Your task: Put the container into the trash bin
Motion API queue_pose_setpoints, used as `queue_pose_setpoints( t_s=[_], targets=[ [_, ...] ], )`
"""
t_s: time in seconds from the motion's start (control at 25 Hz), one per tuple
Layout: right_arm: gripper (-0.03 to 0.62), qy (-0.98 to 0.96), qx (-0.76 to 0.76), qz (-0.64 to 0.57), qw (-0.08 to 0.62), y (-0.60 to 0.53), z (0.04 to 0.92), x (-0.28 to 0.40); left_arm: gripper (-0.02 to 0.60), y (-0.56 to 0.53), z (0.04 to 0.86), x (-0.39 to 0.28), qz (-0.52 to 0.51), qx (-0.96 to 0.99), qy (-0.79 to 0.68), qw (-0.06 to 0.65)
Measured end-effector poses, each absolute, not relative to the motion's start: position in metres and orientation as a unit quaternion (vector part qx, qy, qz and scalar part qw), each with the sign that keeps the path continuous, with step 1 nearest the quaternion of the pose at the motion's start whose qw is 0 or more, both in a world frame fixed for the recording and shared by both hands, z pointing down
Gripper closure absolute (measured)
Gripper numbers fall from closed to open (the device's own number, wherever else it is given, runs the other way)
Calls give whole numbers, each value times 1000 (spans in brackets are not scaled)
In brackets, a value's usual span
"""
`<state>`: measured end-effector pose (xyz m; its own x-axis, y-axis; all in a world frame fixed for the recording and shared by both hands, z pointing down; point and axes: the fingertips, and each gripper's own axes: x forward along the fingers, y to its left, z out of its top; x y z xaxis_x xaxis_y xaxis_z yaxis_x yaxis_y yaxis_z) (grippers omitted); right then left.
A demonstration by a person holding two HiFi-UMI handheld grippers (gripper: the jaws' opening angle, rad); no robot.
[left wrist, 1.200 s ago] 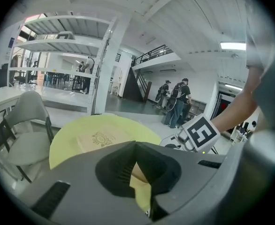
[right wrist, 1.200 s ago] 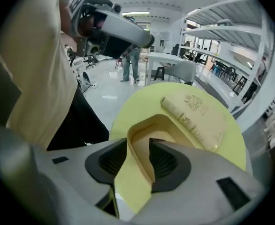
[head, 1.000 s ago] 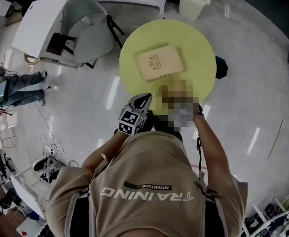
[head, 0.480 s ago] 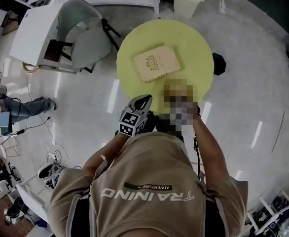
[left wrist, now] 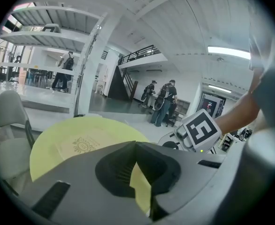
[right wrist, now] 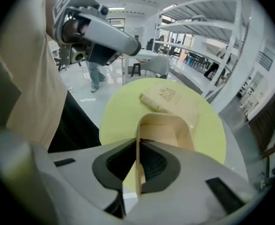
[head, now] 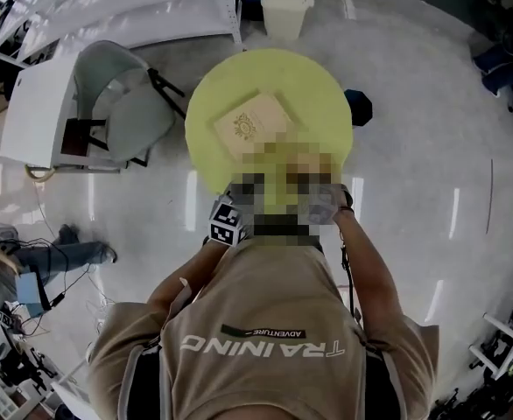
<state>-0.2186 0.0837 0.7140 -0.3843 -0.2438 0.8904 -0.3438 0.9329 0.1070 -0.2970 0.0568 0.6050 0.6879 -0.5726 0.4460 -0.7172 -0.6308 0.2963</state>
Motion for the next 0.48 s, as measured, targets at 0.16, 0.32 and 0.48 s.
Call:
queue_pose_setpoints(
  t_s=[0.16, 0.32, 0.48],
  targets=[
    [568, -811, 231, 69, 533, 91, 705, -198, 580, 57, 607, -282, 159, 909, -315, 221],
    [568, -790, 283, 99, 535, 102, 703, -179, 580, 56, 613, -265, 161, 928, -264, 207],
    [569, -772, 338, 133, 522, 114, 700, -156, 580, 55, 621, -241, 163, 940, -225, 197]
  ],
)
